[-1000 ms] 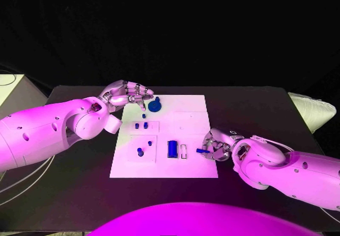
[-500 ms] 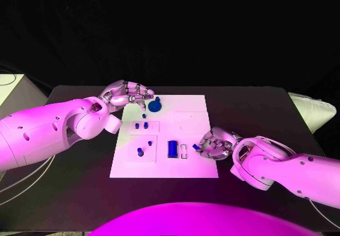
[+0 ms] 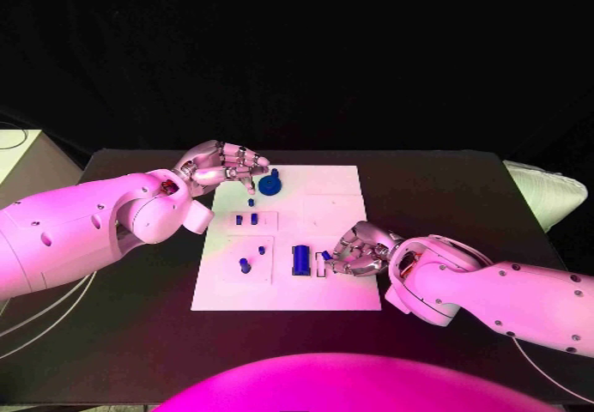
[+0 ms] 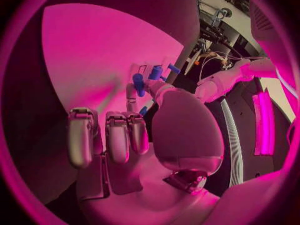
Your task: Assemble the parts on the task board
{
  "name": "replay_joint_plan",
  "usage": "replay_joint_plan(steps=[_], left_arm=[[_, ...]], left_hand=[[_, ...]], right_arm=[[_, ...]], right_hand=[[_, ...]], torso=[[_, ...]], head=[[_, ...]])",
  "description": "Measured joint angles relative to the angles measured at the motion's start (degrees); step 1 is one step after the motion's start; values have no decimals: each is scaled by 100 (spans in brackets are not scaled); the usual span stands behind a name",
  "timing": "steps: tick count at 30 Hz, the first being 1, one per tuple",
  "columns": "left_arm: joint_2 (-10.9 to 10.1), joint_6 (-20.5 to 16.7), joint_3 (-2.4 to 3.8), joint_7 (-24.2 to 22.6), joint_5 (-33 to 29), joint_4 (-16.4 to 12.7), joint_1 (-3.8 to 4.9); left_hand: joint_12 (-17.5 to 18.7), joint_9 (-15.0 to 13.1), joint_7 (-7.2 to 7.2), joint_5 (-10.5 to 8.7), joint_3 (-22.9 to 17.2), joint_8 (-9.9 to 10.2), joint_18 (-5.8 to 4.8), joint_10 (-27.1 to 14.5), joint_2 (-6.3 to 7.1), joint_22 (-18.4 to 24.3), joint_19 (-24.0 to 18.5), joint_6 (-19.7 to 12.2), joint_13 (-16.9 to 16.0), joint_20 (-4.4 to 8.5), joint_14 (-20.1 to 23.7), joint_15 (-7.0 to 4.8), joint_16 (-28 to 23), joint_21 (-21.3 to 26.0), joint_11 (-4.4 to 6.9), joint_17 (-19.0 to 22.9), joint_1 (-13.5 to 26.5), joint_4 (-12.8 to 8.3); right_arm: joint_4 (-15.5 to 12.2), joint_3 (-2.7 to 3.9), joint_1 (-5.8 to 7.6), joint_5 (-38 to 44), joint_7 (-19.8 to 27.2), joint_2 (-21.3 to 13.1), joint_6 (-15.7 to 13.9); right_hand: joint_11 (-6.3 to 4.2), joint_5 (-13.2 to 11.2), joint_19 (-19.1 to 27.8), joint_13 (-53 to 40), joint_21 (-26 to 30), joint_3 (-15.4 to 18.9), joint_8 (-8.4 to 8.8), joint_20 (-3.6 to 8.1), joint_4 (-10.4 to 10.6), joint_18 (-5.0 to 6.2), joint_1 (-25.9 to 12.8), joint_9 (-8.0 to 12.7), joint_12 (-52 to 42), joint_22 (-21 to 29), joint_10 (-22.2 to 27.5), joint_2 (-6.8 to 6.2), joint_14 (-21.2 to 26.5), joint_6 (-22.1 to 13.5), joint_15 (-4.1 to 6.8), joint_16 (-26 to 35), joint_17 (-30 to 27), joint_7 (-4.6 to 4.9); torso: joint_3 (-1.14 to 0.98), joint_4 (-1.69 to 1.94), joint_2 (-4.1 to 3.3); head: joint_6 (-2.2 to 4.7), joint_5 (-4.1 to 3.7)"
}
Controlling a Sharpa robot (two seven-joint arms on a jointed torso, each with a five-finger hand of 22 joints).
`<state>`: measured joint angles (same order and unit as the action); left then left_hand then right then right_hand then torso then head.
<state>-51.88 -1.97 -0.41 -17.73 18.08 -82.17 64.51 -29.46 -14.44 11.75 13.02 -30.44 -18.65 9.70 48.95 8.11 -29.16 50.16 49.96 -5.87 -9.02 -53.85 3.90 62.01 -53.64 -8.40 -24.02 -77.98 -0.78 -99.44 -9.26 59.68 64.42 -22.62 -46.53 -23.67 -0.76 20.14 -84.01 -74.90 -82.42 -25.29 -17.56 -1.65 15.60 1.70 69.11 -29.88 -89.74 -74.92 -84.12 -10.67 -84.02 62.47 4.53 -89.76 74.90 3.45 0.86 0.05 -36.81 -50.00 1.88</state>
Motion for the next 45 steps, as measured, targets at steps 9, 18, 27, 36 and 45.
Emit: replay_joint_plan(steps=[9,18,27,36,45], left_arm=[[6,7,0,11,17,-10,0],[3,14,0,20,24,-12,0],[-2,19,0,26,28,-12,0],[-2,26,0,36,31,-7,0],[2,34,-1,46,33,3,0]], left_hand=[[-21,0,0,0,0,0,0,0,0,0,0,0,3,0,0,0,0,0,0,0,0,0],[-21,0,0,0,0,0,0,0,0,0,0,0,5,0,0,0,0,0,0,-1,0,0],[-21,0,0,0,0,0,0,0,0,5,0,0,5,0,0,0,0,23,0,-1,0,0],[-21,5,0,0,0,0,0,0,-23,5,0,0,10,0,0,0,0,23,0,-1,23,1],[-21,4,0,0,0,0,0,0,-23,10,0,0,9,0,0,0,0,23,0,-1,23,32]], right_arm=[[149,-1,-2,-83,-216,198,87],[178,3,-2,-110,-345,271,169],[185,4,-1,-117,-378,302,191],[200,3,-2,-113,-391,319,187],[211,1,-5,-86,-389,326,168]], right_hand=[[0,-74,0,-4,0,38,-22,0,55,0,-180,-13,0,1,0,65,0,97,0,0,0,-35],[0,-60,0,-4,-22,59,-16,0,93,0,-416,22,0,1,0,75,0,151,0,0,0,-89],[0,-49,0,-3,-22,61,-17,-1,95,0,-443,21,0,2,0,57,0,140,0,0,0,-78],[1,-49,0,-2,-22,64,-19,-1,92,0,-486,27,0,1,0,64,0,140,-1,0,0,-76],[1,-456,0,-1,-22,448,-17,-1,103,0,-1043,89,0,-2,0,-58,0,160,-1,0,0,-57]], torso=[[1,4,-4],[1,4,-2],[1,-3,0],[0,1,2],[2,-4,0]], head=[[0,-1],[0,17],[0,26],[0,37],[0,47]])
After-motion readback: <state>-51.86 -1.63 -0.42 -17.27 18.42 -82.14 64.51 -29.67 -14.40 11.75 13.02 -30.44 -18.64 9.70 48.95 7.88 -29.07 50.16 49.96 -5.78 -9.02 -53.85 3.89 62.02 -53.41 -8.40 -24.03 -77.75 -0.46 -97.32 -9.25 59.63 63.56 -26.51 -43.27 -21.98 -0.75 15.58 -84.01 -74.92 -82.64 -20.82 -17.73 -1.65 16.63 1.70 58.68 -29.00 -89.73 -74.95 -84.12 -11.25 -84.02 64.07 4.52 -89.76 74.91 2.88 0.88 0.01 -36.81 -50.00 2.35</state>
